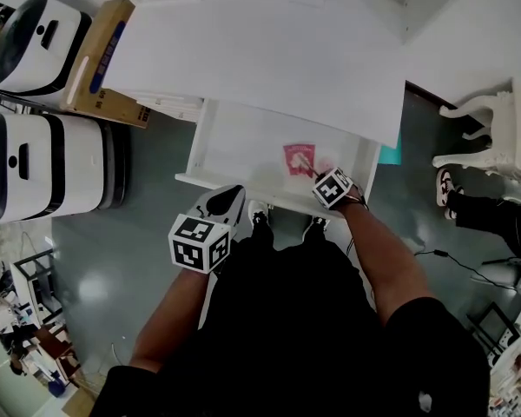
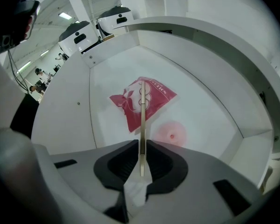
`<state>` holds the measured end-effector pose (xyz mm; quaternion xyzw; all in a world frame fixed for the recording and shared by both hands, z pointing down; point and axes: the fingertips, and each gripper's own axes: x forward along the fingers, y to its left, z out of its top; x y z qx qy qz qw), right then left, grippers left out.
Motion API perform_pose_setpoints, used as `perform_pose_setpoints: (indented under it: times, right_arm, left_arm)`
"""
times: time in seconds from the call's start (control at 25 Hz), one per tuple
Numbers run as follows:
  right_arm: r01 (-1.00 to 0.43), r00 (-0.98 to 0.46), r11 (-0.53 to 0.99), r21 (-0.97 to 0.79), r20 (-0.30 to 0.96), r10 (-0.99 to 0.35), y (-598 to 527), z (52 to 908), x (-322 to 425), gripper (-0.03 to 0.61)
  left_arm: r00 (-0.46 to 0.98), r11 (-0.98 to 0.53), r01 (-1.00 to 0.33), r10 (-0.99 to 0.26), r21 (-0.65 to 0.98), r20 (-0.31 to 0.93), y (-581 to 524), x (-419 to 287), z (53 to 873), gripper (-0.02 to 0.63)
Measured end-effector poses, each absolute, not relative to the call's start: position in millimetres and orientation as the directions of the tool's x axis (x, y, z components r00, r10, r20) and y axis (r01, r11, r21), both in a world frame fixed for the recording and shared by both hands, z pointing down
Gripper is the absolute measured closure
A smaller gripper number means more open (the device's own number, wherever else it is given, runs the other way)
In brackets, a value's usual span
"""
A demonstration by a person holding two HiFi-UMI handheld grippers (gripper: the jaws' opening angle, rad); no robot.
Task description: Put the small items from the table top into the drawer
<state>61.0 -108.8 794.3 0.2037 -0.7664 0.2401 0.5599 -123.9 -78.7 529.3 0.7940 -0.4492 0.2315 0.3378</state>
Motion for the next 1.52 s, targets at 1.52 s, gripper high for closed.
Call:
perform_pose_setpoints:
  times: [1.52]
  right_arm:
    - [-0.674, -0.718, 0.652, -0.348, 0.515, -0.468, -129.9, 531.9, 140.4, 0.541]
  left_arm:
    - [0.468, -0.359, -0.884, -0.654, 0.3, 0.595, -84.1, -10.1, 506.2, 0.604]
